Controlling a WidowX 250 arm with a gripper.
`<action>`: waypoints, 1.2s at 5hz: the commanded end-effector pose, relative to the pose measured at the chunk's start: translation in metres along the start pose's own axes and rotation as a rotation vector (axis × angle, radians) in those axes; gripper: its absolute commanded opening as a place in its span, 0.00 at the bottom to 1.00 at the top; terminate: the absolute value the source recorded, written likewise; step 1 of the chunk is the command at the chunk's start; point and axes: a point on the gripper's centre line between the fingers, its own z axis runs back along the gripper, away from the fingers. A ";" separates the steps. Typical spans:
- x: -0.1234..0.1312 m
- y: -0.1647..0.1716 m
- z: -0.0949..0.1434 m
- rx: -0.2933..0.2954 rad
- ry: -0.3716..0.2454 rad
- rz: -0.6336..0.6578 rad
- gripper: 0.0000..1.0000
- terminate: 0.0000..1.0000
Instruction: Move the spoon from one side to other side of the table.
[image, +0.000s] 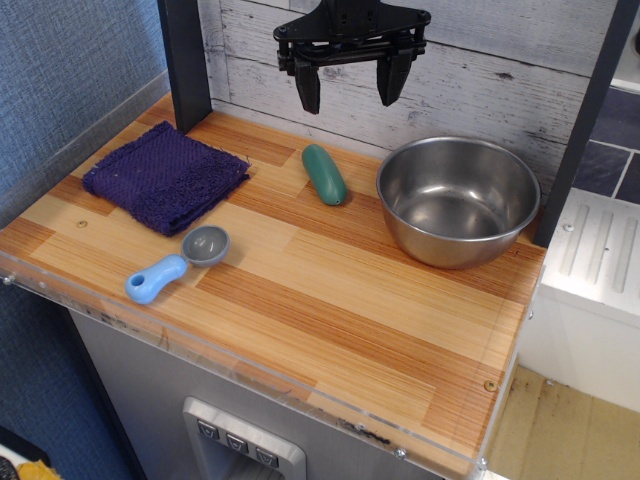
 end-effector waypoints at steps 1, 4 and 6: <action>0.000 0.000 0.000 0.000 0.000 0.000 1.00 0.00; -0.029 0.087 0.047 0.046 -0.251 -0.417 1.00 0.00; -0.024 0.134 0.008 0.134 -0.110 -0.756 1.00 0.00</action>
